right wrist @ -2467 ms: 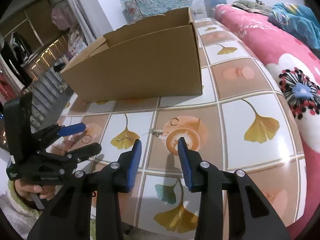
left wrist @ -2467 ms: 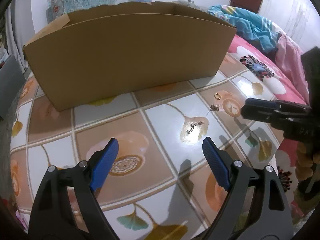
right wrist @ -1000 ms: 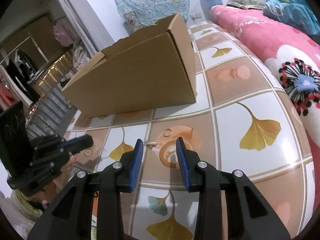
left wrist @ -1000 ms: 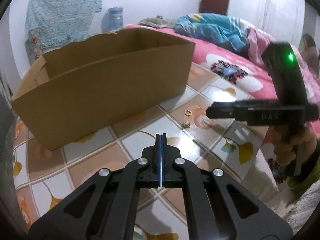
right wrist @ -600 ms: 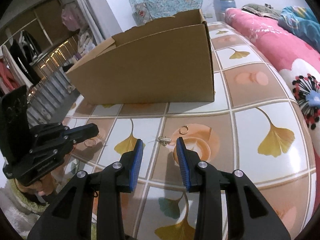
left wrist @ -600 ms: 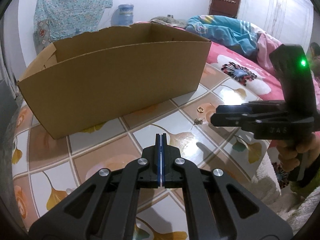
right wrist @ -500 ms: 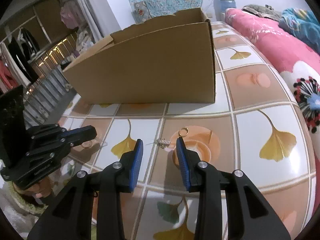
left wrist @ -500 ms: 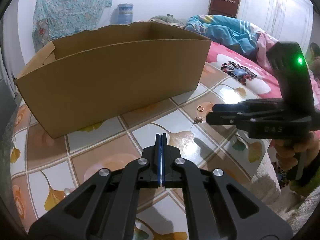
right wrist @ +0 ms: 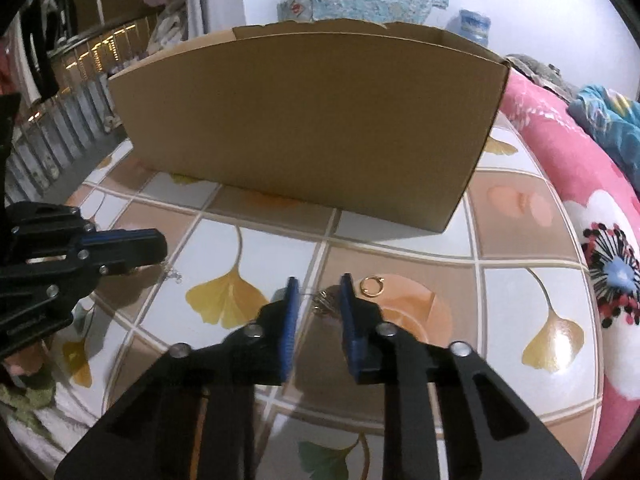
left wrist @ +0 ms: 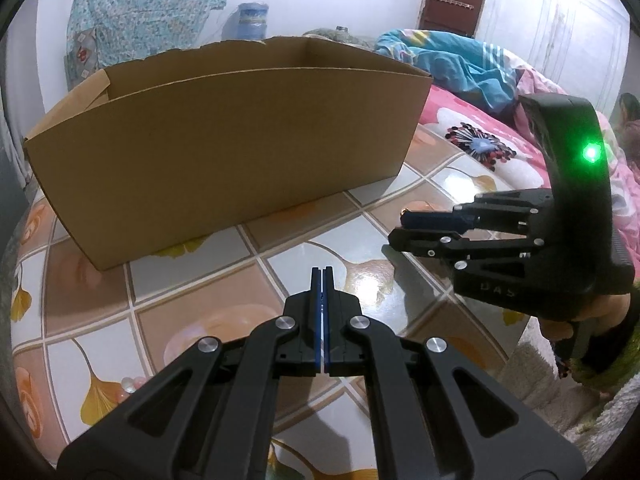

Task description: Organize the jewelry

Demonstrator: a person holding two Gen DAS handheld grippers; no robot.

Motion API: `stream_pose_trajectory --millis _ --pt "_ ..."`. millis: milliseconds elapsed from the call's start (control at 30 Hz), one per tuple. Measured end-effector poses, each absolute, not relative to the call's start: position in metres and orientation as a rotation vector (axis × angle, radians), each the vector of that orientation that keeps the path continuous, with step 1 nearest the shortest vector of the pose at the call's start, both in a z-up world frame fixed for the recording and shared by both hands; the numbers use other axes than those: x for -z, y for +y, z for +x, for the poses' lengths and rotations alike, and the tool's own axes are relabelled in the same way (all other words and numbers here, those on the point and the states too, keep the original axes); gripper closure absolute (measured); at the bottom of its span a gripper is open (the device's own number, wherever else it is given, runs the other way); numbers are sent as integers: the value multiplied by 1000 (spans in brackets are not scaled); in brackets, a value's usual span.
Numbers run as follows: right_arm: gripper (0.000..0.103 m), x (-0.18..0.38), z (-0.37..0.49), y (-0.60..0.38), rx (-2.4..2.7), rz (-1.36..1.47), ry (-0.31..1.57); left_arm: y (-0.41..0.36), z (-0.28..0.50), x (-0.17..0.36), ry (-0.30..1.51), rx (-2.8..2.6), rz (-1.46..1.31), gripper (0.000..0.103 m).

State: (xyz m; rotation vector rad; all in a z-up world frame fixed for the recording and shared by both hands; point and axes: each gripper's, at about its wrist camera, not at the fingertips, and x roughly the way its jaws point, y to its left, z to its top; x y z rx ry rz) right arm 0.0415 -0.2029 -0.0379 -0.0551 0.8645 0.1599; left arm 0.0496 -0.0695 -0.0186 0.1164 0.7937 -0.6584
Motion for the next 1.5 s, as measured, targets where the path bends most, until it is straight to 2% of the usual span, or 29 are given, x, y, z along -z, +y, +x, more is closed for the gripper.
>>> stream_pose_trajectory --millis 200,467,733,833,933,1000,1167,1233,1300,1333,1400,1500 --pt "100 28 37 -220 -181 56 846 -68 50 19 792 659 112 103" --pt "100 1 26 -256 -248 283 773 -68 49 16 781 661 107 103" --pt "100 -18 15 -265 -333 413 712 -67 45 8 763 660 96 103" --pt "100 -20 17 -260 -326 376 729 -66 44 6 760 659 96 103" --pt "92 -9 22 -252 -317 322 792 -67 42 6 760 658 103 103" --pt "67 -1 26 -244 -292 258 825 -67 41 6 762 660 102 103" --pt "66 26 37 -215 -219 38 882 -67 41 8 771 657 108 103" --pt "70 33 42 -210 -209 -1 892 -67 42 9 773 654 108 103" --pt "81 37 46 -206 -206 -25 905 -66 44 10 778 651 104 103" --pt "83 38 47 -205 -195 -40 899 -66 44 11 780 651 102 103" --pt "98 38 48 -204 -202 -47 904 -66 46 12 783 651 100 103" --pt "100 38 49 -209 -218 -8 914 -65 48 14 787 651 95 103"
